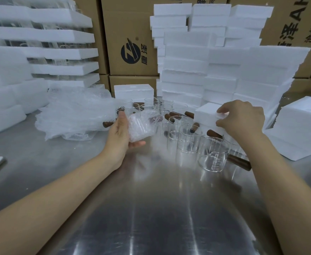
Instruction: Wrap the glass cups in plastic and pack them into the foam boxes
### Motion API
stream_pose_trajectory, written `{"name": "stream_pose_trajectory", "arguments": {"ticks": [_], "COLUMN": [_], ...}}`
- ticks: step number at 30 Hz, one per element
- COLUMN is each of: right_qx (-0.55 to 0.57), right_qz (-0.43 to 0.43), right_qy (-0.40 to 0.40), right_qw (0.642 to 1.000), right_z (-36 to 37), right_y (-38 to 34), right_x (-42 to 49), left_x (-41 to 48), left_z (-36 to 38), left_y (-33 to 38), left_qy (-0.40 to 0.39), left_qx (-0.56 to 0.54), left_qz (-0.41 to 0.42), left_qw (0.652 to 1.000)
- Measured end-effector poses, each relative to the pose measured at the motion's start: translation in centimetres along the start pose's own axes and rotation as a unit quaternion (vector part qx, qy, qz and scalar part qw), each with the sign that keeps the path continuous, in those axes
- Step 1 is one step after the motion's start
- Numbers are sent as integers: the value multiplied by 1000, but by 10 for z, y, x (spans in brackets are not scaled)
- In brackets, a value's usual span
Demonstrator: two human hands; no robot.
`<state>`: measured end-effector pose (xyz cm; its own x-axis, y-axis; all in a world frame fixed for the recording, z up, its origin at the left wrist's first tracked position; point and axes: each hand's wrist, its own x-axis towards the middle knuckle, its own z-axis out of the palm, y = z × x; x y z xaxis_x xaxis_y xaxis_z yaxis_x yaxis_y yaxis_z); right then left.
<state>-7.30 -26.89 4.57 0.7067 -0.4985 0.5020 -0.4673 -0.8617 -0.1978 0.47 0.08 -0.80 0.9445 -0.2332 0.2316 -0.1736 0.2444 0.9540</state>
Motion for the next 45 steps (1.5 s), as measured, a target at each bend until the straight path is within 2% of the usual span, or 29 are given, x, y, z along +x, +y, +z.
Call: {"name": "stream_pose_trajectory", "arguments": {"ticks": [5,11,16,18,20,22,24,26,27,31,33,34,35,37,39,42,43,45], "right_qx": [-53,-41,-21,17,89,199,345,461,485,419,396,380,354,332,417,570,584,577], "right_qz": [-12,2,-3,-34,-77,-118,-141,-126,-112,-99,-94,-94,-103,-135,-136,-131,-154,-209], "right_qy": [-47,-25,6,78,173,243,264,218,178,-42,-163,-198,-203,-152,-128,-198,-213,-199], "right_qw": [997,999,1000,996,978,942,890,851,849,901,899,899,907,921,889,787,768,764], "right_z": [9,8,-4,-13,-23,-34,-42,-50,-51,-36,-24,-17,-11,-3,-2,-4,-3,1], "right_y": [1,-1,-7,-16,-30,-46,-60,-72,-76,-85,-92,-96,-100,-105,-107,-104,-103,-104], "right_x": [-2,-2,-6,-9,-15,-25,-35,-45,-47,-53,-61,-66,-71,-77,-77,-72,-71,-71], "left_x": [2,3,4,7,8,10,13,18,19,22,23,23,23,23,25,25,24,20], "left_z": [-1,0,0,-1,-2,-4,-8,-16,-19,-26,-27,-27,-26,-26,-25,-25,-24,-21], "left_y": [2,-2,-2,-2,0,6,16,29,36,56,55,53,49,43,39,40,41,40], "left_qy": [26,-9,26,51,85,138,210,260,272,292,289,284,275,247,198,127,107,65], "left_qx": [12,-10,13,16,-1,-18,-49,-109,-139,-215,-196,-174,-151,-105,-47,-5,3,28], "left_qz": [-10,-2,-28,-22,-7,24,58,97,115,139,139,136,129,110,92,78,75,65], "left_qw": [1000,1000,999,998,996,990,975,955,945,922,927,933,941,957,975,989,991,995]}}
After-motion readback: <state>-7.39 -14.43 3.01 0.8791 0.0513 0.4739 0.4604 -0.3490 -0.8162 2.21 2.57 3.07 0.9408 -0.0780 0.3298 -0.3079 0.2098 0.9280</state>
